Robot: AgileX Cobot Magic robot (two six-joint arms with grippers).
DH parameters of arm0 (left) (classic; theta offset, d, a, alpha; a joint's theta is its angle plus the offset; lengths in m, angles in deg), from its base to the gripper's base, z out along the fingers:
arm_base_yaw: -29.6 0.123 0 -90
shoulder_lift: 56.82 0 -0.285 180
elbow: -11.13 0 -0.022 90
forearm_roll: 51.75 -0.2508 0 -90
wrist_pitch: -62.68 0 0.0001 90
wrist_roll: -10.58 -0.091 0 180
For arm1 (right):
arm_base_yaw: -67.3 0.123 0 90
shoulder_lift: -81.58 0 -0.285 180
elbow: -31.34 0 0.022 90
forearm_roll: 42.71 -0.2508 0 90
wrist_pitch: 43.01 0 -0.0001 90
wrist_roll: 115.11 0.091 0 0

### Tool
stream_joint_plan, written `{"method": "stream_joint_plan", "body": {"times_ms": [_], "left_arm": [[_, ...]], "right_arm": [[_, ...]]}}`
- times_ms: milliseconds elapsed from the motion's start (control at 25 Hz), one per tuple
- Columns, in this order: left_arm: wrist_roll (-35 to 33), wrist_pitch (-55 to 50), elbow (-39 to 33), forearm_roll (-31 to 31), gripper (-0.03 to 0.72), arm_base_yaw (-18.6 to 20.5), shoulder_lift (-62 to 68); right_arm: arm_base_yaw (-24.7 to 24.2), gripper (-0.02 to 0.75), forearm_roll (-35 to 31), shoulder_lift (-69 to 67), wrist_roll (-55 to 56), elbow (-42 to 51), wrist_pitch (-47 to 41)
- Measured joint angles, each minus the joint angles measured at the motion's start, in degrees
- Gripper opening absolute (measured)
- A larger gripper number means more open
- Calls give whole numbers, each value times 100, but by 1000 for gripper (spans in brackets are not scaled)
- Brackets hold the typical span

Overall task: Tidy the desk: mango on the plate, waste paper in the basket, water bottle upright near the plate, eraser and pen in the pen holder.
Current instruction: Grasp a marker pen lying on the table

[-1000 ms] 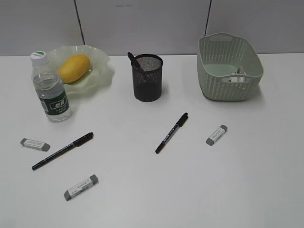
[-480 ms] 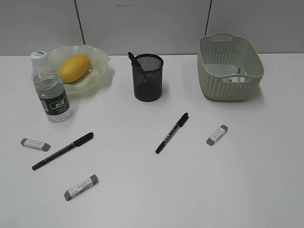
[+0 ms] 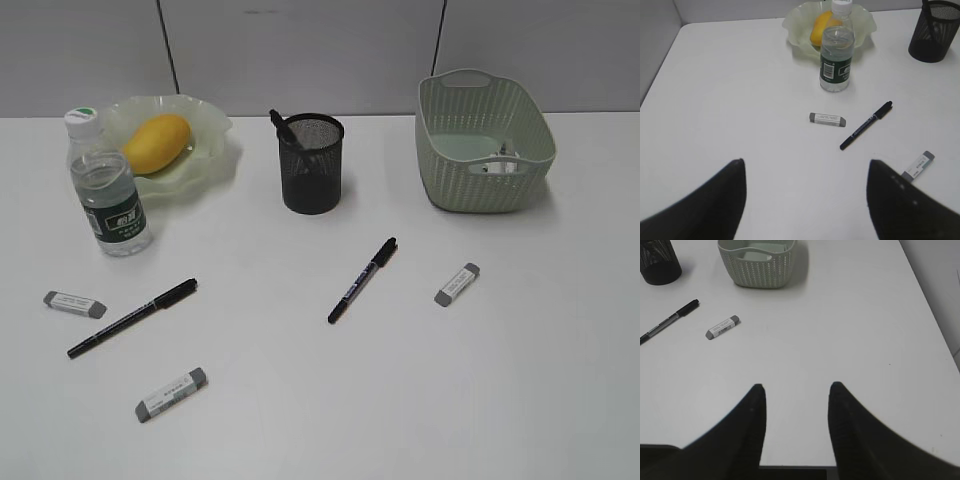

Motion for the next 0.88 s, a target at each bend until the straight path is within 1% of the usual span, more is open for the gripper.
{"method": "stream_joint_plan", "body": {"times_ms": [200, 360, 480, 640, 760, 880], "left_arm": [[-90, -45, 7, 47, 571, 0, 125], [-436, -374, 345, 47, 571, 0, 991], [-678, -627, 775, 47, 571, 0, 2130], [-1045, -840, 1565, 47, 571, -52, 3838], [-1314, -847, 2213, 47, 567, -247, 5204], [-1586, -841, 2833, 89, 536, -497, 6230]], "right_arm": [[0, 340, 0, 0, 0, 0, 2], [0, 340, 0, 0, 0, 0, 2], [0, 340, 0, 0, 0, 0, 6], [0, 340, 0, 0, 0, 0, 6], [0, 340, 0, 0, 0, 0, 6], [0, 340, 0, 0, 0, 0, 6]]}}
